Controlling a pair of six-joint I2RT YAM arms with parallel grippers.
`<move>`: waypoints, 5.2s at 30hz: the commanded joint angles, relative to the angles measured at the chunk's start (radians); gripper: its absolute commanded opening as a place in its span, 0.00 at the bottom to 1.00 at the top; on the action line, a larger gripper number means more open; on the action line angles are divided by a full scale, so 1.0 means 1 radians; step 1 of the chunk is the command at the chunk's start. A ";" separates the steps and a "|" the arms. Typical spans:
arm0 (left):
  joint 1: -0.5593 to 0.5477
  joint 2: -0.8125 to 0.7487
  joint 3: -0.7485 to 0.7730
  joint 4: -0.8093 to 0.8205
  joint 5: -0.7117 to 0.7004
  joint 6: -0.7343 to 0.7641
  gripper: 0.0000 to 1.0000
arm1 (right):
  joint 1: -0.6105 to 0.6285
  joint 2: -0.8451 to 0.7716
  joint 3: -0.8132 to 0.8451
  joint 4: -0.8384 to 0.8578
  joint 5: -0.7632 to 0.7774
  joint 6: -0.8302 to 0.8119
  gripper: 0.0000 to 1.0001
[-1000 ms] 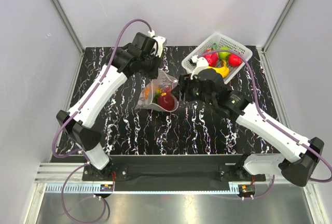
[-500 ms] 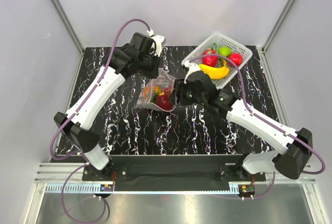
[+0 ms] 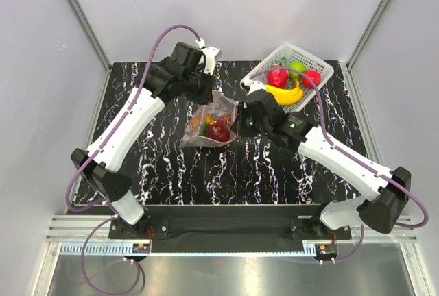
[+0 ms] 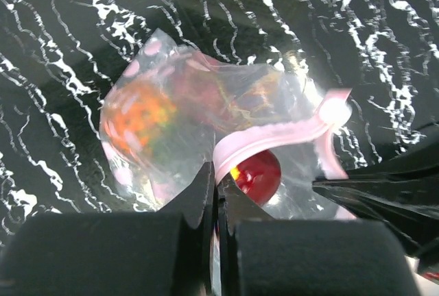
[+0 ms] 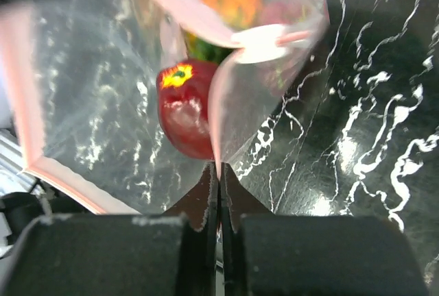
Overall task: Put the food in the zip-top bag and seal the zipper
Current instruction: Adjust the zipper food storage bag at the center of the board, then zip the zipper food storage bag at the center of the board.
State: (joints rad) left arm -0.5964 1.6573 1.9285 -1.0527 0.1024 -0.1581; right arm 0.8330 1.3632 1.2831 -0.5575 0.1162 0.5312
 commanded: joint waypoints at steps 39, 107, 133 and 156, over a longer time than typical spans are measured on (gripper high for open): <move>-0.101 -0.202 -0.086 0.088 0.102 -0.107 0.03 | 0.005 -0.033 0.190 -0.012 0.028 -0.039 0.02; -0.126 -0.326 -0.411 0.255 0.079 0.086 0.02 | -0.669 0.076 -0.246 1.228 -1.360 -0.109 0.86; -0.115 -0.303 -0.352 0.177 0.051 0.095 0.02 | -0.528 0.379 -0.045 1.570 -1.474 0.113 0.66; -0.028 -0.329 -0.326 0.151 0.031 0.063 0.51 | -0.459 0.061 -0.205 1.040 -1.197 -0.195 0.00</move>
State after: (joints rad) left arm -0.6300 1.3678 1.5440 -0.9333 0.1627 -0.0940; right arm 0.3344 1.6115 1.0721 0.7868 -1.2221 0.5678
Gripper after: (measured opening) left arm 0.418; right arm 0.011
